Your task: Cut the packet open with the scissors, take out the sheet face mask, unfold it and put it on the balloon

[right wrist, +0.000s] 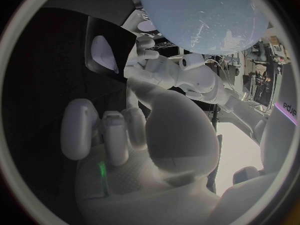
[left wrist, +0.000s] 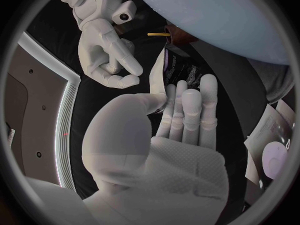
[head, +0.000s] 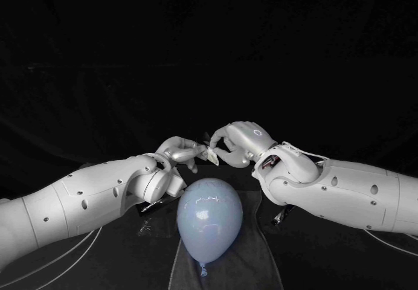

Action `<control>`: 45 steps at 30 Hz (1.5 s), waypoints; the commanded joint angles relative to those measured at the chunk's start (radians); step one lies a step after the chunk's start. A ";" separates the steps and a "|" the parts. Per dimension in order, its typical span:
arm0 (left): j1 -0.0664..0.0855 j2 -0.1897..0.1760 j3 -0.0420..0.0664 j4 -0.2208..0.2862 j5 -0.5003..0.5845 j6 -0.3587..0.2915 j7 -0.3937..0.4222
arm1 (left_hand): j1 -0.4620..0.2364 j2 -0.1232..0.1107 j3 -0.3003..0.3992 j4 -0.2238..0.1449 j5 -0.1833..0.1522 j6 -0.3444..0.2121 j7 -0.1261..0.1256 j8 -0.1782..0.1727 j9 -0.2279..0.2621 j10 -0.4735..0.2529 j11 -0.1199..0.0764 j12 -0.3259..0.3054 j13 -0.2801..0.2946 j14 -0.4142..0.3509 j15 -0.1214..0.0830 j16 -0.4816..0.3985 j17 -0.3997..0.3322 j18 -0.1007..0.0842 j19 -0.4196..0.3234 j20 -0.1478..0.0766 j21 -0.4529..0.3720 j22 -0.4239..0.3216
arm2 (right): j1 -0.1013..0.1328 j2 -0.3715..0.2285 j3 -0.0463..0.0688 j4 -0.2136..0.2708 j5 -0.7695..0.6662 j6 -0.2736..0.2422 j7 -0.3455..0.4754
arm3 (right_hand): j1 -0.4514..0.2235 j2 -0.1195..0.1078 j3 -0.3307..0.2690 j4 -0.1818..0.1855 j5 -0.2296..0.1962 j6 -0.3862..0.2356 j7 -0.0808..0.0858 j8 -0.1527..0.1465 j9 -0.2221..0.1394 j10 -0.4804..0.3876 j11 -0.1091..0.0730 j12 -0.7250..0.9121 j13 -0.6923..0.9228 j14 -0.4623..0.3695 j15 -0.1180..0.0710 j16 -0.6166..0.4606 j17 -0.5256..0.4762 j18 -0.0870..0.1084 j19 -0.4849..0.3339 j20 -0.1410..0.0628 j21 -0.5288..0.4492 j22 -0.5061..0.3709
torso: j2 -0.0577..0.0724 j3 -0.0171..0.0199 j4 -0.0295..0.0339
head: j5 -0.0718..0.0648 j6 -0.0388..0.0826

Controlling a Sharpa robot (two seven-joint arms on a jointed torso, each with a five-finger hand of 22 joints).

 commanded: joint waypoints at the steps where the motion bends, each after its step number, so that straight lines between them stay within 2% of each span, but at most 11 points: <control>1: 0.002 0.002 0.001 0.001 -0.005 0.015 0.007 | -0.001 0.007 0.090 -0.083 0.003 0.004 0.001 0.003 0.002 0.011 -0.006 -0.006 0.001 0.001 -0.008 0.002 -0.001 0.017 -0.001 -0.004 0.004 0.001 | 0.000 0.003 0.001 0.005 0.026 0.035 0.031 | 0.001 -0.016 -0.011 0.003 -0.002 -0.016 0.008 -0.017 -0.013 0.016 0.014 -0.002 0.157 0.106 0.011 0.004 0.263 -0.003 -0.002 0.003 -0.002 0.185 | 0.001 -0.0002 0.0020 | -0.001 0.001; 6: 0.002 0.002 0.001 0.000 -0.005 0.015 0.007 | -0.001 0.007 0.090 -0.083 0.003 0.004 0.001 0.003 0.002 0.011 -0.006 -0.006 0.001 0.001 -0.008 0.002 -0.001 0.017 -0.001 -0.004 0.004 0.001 | 0.000 0.003 0.001 0.018 0.018 0.060 0.035 | 0.001 -0.026 -0.017 0.003 -0.002 -0.021 0.013 -0.027 -0.020 0.018 0.018 0.001 0.161 0.106 0.015 0.004 0.263 -0.004 0.000 0.007 0.003 0.186 | 0.000 -0.0014 -0.0015 | 0.000 0.000; 10: 0.002 0.003 0.001 0.000 -0.005 0.016 0.007 | -0.001 0.007 0.090 -0.083 0.003 0.004 0.001 0.003 0.002 0.011 -0.006 -0.006 0.001 0.001 -0.008 0.002 -0.001 0.017 -0.001 -0.004 0.004 0.001 | -0.002 0.013 -0.001 0.014 0.004 0.086 0.023 | 0.000 -0.032 -0.022 0.007 -0.002 -0.032 0.019 -0.042 -0.030 0.016 0.023 0.000 0.161 0.106 0.019 0.004 0.263 -0.004 -0.001 0.011 0.002 0.186 | 0.001 -0.0001 0.0016 | 0.001 0.000; 12: 0.002 0.003 0.001 0.000 -0.005 0.017 0.007 | -0.001 0.007 0.090 -0.083 0.003 0.004 0.001 0.003 0.002 0.011 -0.006 -0.006 0.001 0.001 -0.008 0.002 -0.001 0.017 -0.001 -0.004 0.004 0.001 | -0.004 0.021 -0.002 0.003 -0.007 0.099 0.008 | -0.007 -0.041 -0.028 0.012 -0.002 -0.049 0.026 -0.058 -0.039 0.011 0.029 -0.007 0.156 0.106 0.023 0.004 0.263 -0.003 -0.003 0.014 -0.005 0.184 | 0.001 0.0002 0.0023 | 0.001 -0.001; 14: 0.002 0.003 0.001 0.000 -0.005 0.018 0.007 | -0.003 0.007 0.092 -0.084 0.003 0.004 0.001 0.003 0.002 0.011 -0.005 -0.006 0.001 0.002 -0.008 0.002 -0.001 0.017 -0.001 -0.004 0.005 0.002 | -0.006 0.032 -0.003 -0.012 -0.022 0.110 -0.014 | -0.008 -0.049 -0.030 0.018 -0.003 -0.083 0.036 -0.089 -0.056 0.005 0.038 -0.014 0.152 0.106 0.031 0.004 0.263 -0.002 -0.005 0.020 -0.011 0.183 | 0.000 -0.0001 0.0011 | 0.000 0.000; 16: 0.002 0.003 0.001 0.001 -0.005 0.018 0.007 | -0.003 0.007 0.092 -0.084 0.003 0.004 0.001 0.003 0.002 0.011 -0.005 -0.006 0.001 0.002 -0.008 0.002 -0.001 0.017 -0.001 -0.004 0.005 0.002 | -0.008 0.040 -0.003 -0.026 -0.036 0.115 -0.033 | -0.007 -0.053 -0.032 0.020 -0.002 -0.096 0.042 -0.104 -0.064 0.001 0.043 -0.020 0.149 0.106 0.036 0.004 0.263 -0.002 -0.007 0.024 -0.016 0.182 | 0.001 -0.0001 0.0006 | 0.001 -0.001; 25: 0.003 0.001 0.001 0.005 -0.007 0.021 0.007 | -0.003 0.007 0.092 -0.084 0.003 0.004 0.001 0.003 0.002 0.011 -0.005 -0.006 0.001 0.002 -0.008 0.002 -0.001 0.017 -0.001 -0.004 0.005 0.002 | -0.013 0.060 -0.004 -0.076 -0.084 0.120 -0.098 | 0.005 -0.054 -0.028 0.019 -0.002 -0.100 0.049 -0.119 -0.074 -0.005 0.050 -0.027 0.144 0.106 0.042 0.004 0.263 -0.001 -0.008 0.030 -0.018 0.181 | 0.000 -0.0005 0.0009 | 0.001 -0.003; 39: 0.003 -0.002 0.001 0.013 -0.016 0.030 0.010 | -0.004 0.007 0.094 -0.086 0.003 0.004 0.001 0.003 0.003 0.010 -0.006 -0.007 0.001 0.002 -0.008 0.002 -0.001 0.017 -0.001 -0.004 0.006 0.002 | -0.014 0.066 -0.005 -0.097 -0.106 0.138 -0.119 | 0.012 -0.055 -0.026 0.017 -0.002 -0.099 0.051 -0.125 -0.079 -0.008 0.052 -0.030 0.143 0.106 0.045 0.004 0.263 0.000 -0.010 0.033 -0.023 0.180 | 0.001 0.0000 0.0003 | 0.002 -0.005; 41: 0.003 -0.003 0.001 0.016 -0.016 0.033 0.016 | -0.004 0.008 0.096 -0.088 0.003 0.004 0.000 0.003 0.003 0.010 -0.006 -0.007 0.001 -0.001 -0.008 0.000 -0.006 0.017 -0.001 -0.005 0.006 0.002 | -0.014 0.067 -0.005 -0.099 -0.108 0.142 -0.119 | 0.014 -0.059 -0.026 0.016 -0.002 -0.103 0.053 -0.131 -0.082 -0.010 0.054 -0.033 0.141 0.106 0.046 0.004 0.263 0.000 -0.011 0.034 -0.026 0.179 | 0.001 -0.0001 0.0005 | 0.001 -0.004; 45: 0.003 -0.005 0.001 0.023 -0.017 0.038 0.032 | -0.006 0.010 0.100 -0.090 0.003 0.003 0.001 0.002 0.005 0.007 -0.005 -0.009 0.001 -0.004 -0.007 -0.002 -0.009 0.017 -0.002 -0.004 0.007 0.003 | -0.014 0.073 -0.006 -0.104 -0.111 0.167 -0.115 | 0.020 -0.085 -0.036 0.009 -0.002 -0.137 0.062 -0.164 -0.100 -0.020 0.062 -0.045 0.134 0.106 0.053 0.004 0.263 0.003 -0.018 0.041 -0.042 0.175 | 0.000 -0.0002 0.0005 | 0.001 -0.005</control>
